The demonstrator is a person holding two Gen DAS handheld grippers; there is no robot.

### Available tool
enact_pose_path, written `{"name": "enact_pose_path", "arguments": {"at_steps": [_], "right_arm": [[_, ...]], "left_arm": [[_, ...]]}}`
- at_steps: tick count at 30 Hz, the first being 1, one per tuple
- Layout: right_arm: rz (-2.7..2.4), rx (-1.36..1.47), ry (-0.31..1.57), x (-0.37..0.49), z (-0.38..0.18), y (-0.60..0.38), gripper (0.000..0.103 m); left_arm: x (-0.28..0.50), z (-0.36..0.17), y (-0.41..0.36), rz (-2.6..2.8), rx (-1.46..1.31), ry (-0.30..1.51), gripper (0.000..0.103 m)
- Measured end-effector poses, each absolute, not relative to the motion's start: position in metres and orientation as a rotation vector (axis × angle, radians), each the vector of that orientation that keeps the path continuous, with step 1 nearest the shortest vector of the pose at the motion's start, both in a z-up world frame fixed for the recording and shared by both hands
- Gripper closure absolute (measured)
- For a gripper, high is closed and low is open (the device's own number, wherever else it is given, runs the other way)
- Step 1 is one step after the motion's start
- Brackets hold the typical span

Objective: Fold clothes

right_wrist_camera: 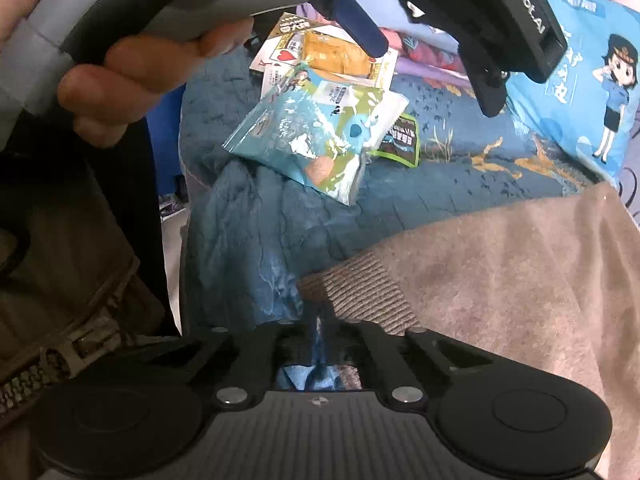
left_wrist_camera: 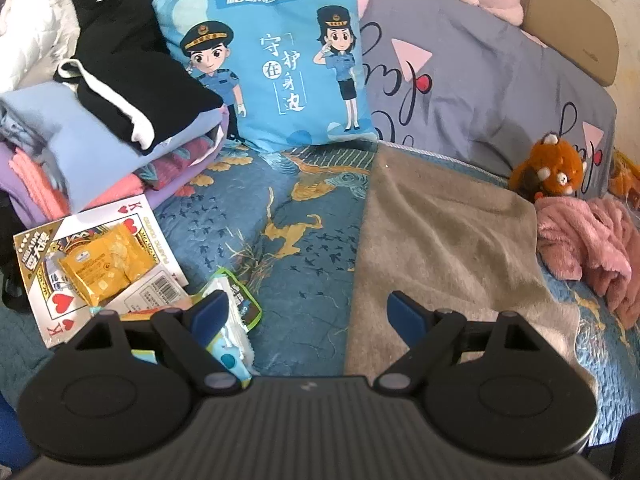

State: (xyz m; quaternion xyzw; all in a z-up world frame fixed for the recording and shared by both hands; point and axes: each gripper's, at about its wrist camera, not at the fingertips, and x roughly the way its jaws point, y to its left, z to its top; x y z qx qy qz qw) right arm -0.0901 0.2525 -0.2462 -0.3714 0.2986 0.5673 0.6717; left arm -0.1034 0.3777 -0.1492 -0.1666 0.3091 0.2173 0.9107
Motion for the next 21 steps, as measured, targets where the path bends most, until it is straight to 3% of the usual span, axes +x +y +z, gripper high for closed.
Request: {"name": "enact_pose_path", "arguments": {"at_steps": [9,12,13,14,16,21], "right_arm": [[1.555,-0.549,0.996,-0.080,-0.234,0.235,0.100],[1.561,-0.540,0.982,-0.077,-0.228,0.230,0.098],[1.549,-0.546,0.959,-0.077,-0.226,0.229,0.088],[1.529,-0.562,0.923,-0.077,-0.223,0.227,0.069],[1.465,-0.625,0.800,-0.081,-0.218,0.223,0.056],[1.339,-0.840,0.515,-0.099,-0.222,0.223,0.053]], "left_arm": [[-0.101,-0.151,0.375,0.432,-0.333,0.645,0.014],[-0.100,-0.151,0.371,0.421,-0.317,0.651,0.014],[-0.099,-0.152,0.370,0.417,-0.310,0.655,0.014],[-0.098,-0.152,0.368,0.412,-0.303,0.658,0.014],[-0.096,-0.153,0.366,0.402,-0.290,0.665,0.012],[-0.094,-0.153,0.360,0.376,-0.273,0.672,0.012]]}}
